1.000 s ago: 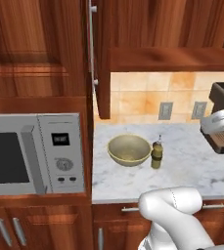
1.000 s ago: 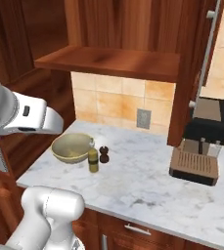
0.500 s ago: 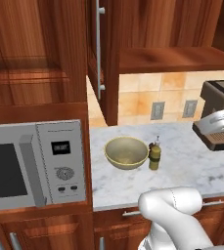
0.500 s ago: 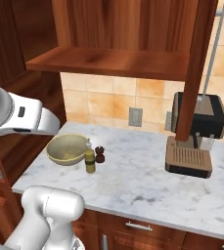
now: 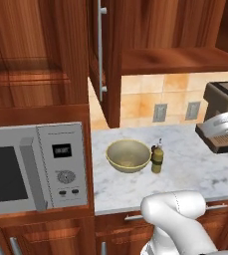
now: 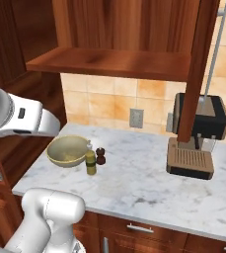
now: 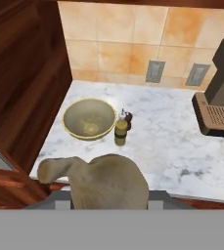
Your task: Retrieve the bottle and the shaker from the cabinet and place them next to the mixing bowl on the counter. Then add garlic from the fridge to the mixing bowl.
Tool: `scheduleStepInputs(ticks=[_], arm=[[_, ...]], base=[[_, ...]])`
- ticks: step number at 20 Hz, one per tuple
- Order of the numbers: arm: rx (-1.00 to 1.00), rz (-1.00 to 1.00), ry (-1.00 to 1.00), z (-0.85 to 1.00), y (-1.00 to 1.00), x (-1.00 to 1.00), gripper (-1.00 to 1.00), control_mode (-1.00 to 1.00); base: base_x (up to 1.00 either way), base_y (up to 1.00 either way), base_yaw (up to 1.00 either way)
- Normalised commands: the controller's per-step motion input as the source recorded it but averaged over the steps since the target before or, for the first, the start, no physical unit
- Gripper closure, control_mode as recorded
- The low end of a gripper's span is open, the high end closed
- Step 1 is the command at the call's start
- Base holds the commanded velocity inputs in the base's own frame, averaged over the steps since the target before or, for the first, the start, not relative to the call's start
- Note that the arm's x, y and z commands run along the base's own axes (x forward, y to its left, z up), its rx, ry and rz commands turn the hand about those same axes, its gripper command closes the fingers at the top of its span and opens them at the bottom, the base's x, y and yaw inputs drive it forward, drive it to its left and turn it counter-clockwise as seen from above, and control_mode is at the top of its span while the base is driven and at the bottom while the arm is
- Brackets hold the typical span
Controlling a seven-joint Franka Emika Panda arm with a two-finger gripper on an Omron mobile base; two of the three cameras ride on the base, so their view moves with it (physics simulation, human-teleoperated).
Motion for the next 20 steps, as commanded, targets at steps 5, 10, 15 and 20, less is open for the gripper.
scheduleStepInputs(ticks=[5, 10, 15, 20], arm=[[-0.04, 0.00, 0.20, 0.04, 0.32, 0.85, 1.00, -1.00], [-0.02, 0.01, 0.13, -0.04, -0.04, 0.65, 1.00, -1.00], [0.00, 0.04, -0.08, -0.83, 0.00, 0.39, 1.00, -1.00], [-0.01, 0.03, 0.00, -0.68, 0.13, 0.57, 1.00, -1.00]], base=[[0.00, 0.00, 0.00], [0.00, 0.00, 0.00], [0.00, 0.00, 0.00], [0.00, 0.00, 0.00]])
